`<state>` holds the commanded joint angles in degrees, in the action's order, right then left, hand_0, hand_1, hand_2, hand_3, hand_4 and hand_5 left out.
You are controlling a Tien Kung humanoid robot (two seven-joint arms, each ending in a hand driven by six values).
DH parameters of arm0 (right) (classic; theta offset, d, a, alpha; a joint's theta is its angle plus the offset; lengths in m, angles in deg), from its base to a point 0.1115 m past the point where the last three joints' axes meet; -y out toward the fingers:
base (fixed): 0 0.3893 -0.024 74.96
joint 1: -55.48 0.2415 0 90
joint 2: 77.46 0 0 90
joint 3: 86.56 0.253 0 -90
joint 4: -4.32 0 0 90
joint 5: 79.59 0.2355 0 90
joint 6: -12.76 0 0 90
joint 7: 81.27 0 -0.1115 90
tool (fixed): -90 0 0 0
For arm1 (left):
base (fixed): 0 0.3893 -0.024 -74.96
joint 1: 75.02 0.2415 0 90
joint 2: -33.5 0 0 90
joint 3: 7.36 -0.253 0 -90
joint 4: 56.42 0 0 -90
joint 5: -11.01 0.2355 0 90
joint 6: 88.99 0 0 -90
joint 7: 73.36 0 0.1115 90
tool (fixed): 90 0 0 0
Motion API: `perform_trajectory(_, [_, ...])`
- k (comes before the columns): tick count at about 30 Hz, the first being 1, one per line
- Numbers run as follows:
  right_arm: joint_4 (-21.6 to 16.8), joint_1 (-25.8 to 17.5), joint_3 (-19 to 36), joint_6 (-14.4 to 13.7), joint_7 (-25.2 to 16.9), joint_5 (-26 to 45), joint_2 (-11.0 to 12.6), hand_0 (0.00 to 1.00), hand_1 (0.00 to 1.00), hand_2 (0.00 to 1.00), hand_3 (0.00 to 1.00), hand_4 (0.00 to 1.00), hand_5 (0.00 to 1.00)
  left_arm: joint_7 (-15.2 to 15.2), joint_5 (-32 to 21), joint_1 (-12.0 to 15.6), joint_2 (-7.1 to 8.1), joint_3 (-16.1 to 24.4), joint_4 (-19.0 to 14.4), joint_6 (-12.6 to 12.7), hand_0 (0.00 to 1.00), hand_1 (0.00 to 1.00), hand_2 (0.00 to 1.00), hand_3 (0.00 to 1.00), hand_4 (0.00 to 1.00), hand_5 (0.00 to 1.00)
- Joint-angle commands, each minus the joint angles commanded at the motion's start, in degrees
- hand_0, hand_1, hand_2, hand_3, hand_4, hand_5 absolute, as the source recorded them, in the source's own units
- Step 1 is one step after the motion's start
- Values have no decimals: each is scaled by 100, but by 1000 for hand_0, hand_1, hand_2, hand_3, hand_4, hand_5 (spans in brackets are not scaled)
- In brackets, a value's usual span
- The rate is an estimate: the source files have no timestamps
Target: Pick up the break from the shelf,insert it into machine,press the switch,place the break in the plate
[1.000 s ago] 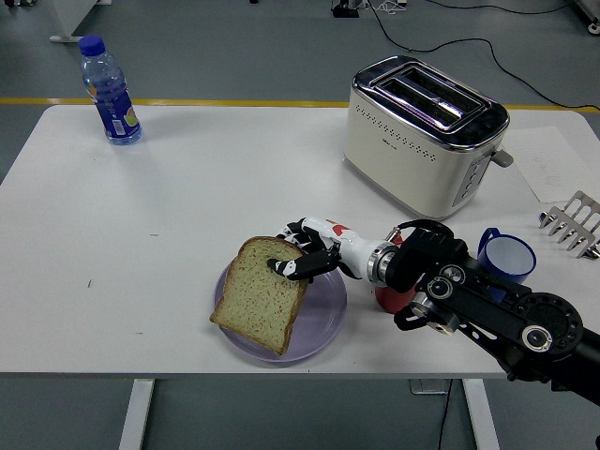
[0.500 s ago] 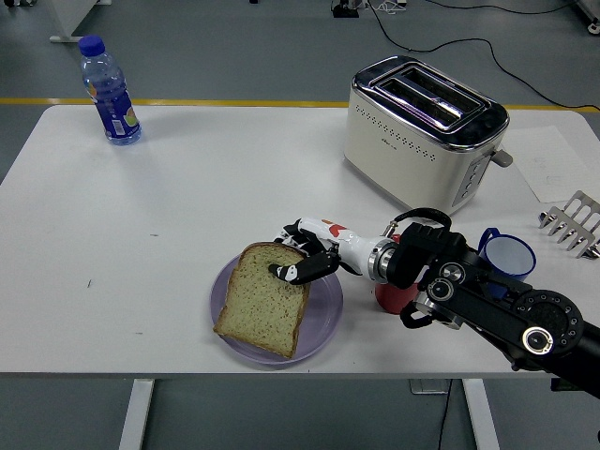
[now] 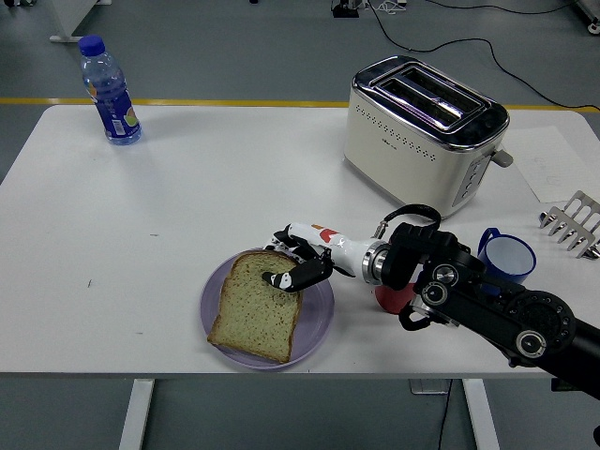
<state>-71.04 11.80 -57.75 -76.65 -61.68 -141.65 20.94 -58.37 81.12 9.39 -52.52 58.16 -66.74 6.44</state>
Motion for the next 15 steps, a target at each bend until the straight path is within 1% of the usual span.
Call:
perform_trajectory(1, [6,3,3,-4,-8,-25,-2,557,581,569,596,568,138,0,-1,-1,0,-1,0,0,684,693,677,566,279,831])
perform_trajectory(6, [55,24,18,-47,-104,-169,-12,557,581,569,596,568,138,-4,-53,-18,5,-35,0,3,684,693,677,566,279,831])
perform_trajectory(7, [60,26,19,-48,-117,-185,-14,654,649,629,643,598,172,-5,-61,-20,5,-37,0,4,685,693,677,566,278,828])
perform_trajectory(12, [62,31,22,8,-187,-245,-21,654,649,629,643,598,172,-7,-89,-28,4,-53,0,7,685,693,677,566,278,828])
perform_trajectory(13, [60,33,21,58,-194,-274,-19,788,765,731,720,628,202,-7,-94,-30,4,-55,0,8,685,694,677,566,279,828])
perform_trajectory(15, [58,35,19,122,-241,-315,-15,788,765,731,720,628,202,-8,-98,-32,4,-56,0,7,685,694,677,566,279,828])
